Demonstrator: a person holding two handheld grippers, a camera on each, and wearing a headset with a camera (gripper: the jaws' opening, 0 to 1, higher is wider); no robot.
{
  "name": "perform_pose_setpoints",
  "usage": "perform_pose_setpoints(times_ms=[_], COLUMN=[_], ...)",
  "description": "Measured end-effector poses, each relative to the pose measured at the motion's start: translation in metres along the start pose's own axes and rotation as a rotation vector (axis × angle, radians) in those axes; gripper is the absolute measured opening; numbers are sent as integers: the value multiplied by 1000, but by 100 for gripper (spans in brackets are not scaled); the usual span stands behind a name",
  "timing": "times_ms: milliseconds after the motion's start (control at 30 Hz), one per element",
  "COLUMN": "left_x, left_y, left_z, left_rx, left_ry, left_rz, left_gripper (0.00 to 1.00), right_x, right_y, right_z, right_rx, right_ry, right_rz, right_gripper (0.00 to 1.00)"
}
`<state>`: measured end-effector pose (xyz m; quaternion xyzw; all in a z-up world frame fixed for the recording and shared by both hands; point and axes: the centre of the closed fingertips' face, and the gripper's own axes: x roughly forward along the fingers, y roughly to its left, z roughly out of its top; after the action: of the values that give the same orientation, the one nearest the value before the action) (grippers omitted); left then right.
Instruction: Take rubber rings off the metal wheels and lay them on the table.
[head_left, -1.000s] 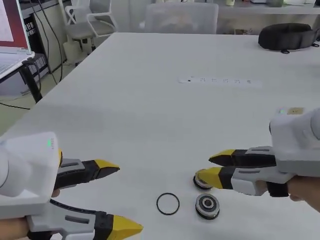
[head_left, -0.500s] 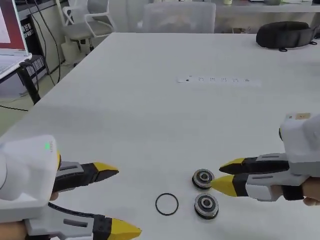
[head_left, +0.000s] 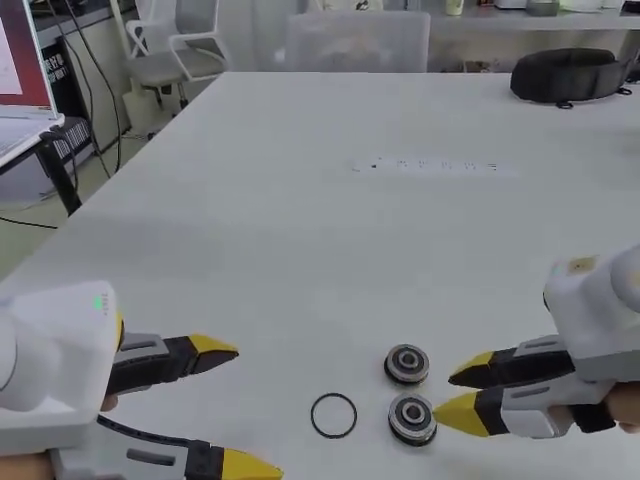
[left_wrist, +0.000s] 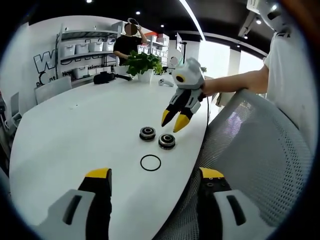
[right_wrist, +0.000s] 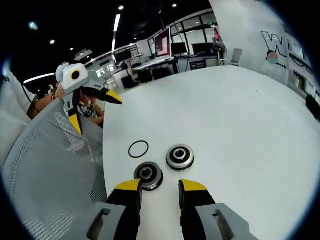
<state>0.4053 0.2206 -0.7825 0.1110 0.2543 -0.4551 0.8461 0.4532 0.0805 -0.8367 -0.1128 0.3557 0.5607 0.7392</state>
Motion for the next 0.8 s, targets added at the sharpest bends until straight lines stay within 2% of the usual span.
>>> perform_pose_setpoints(times_ms=[133, 233, 300, 400, 467, 500, 567, 800], left_x=[0, -2, -1, 0, -1, -3, -4, -1], left_y=[0, -1, -4, -10, -11, -11, -11, -15], left_z=[0, 7, 9, 9, 16, 22, 29, 41], left_rx=[0, 50, 57, 65, 90, 92, 89, 158], left_ry=[0, -12, -20, 7, -2, -18, -25, 7], left_rz=[-2, 5, -9, -38, -33, -34, -40, -62], left_gripper=[67, 63, 61, 63, 63, 63, 63, 63], right_x=[2, 4, 4, 5, 5, 6, 7, 8], right_y=[0, 1, 1, 3, 3, 3, 4, 7], right_z=[-6, -9, -10, -10, -11, -12, -12, -11], right_rx=[-16, -30, -40, -48, -53, -58, -63, -77], right_ry=[27, 46, 55, 61, 66, 70, 74, 76], right_rz=[6, 10, 10, 14, 16, 17, 21, 33], right_gripper=[27, 27, 27, 27, 27, 27, 27, 27])
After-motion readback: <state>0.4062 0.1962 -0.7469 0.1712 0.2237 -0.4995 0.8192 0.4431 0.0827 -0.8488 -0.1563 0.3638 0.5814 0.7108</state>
